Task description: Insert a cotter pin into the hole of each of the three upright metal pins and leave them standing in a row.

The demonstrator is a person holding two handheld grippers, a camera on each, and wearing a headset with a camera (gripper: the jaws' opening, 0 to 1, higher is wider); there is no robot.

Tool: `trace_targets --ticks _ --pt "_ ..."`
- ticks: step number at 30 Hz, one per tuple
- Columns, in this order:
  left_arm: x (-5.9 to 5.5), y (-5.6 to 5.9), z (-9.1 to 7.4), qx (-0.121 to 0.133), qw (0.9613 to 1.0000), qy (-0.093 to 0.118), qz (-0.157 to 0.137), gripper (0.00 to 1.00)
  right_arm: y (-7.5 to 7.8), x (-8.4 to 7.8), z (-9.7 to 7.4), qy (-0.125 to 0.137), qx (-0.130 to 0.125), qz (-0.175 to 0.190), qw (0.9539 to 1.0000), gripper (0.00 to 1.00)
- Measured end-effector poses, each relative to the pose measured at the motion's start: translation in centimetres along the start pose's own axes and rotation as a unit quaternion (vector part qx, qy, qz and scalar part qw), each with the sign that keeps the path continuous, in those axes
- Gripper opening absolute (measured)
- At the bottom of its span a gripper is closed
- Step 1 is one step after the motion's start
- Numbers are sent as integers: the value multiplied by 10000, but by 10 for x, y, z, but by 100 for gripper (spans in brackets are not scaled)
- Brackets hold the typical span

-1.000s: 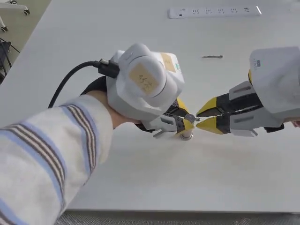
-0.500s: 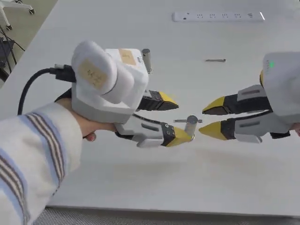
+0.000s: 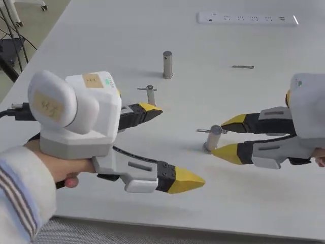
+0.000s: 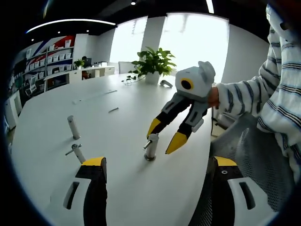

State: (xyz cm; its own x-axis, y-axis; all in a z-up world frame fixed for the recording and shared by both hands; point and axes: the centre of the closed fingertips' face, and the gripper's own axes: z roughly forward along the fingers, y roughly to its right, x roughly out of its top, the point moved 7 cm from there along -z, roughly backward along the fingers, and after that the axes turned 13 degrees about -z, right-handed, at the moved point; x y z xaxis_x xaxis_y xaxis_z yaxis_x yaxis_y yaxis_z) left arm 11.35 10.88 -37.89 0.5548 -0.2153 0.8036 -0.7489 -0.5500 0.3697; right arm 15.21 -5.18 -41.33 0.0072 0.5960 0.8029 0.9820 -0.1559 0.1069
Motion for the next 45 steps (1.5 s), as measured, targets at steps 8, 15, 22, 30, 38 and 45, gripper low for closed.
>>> trace_targets --ticks 8,15,22,30,38,45 --pt "-2 4 -5 193 9995 198 -156 99 -2 -14 12 120 112 240 9996 29" --pt "-9 1 -11 409 9989 118 -178 99 1 -23 19 230 69 489 9985 29" --pt "-18 0 -15 576 9980 -12 -260 99 4 -15 25 721 4 607 9955 23" --pt "-22 0 -19 682 9968 85 -413 99 8 -12 30 764 30 397 9963 13" --pt "-21 -3 -26 840 9949 204 -515 99 7 -12 29 812 65 280 9963 12" --pt "-23 -3 -30 898 9944 197 -524 97 11 -9 29 827 34 151 9965 9"
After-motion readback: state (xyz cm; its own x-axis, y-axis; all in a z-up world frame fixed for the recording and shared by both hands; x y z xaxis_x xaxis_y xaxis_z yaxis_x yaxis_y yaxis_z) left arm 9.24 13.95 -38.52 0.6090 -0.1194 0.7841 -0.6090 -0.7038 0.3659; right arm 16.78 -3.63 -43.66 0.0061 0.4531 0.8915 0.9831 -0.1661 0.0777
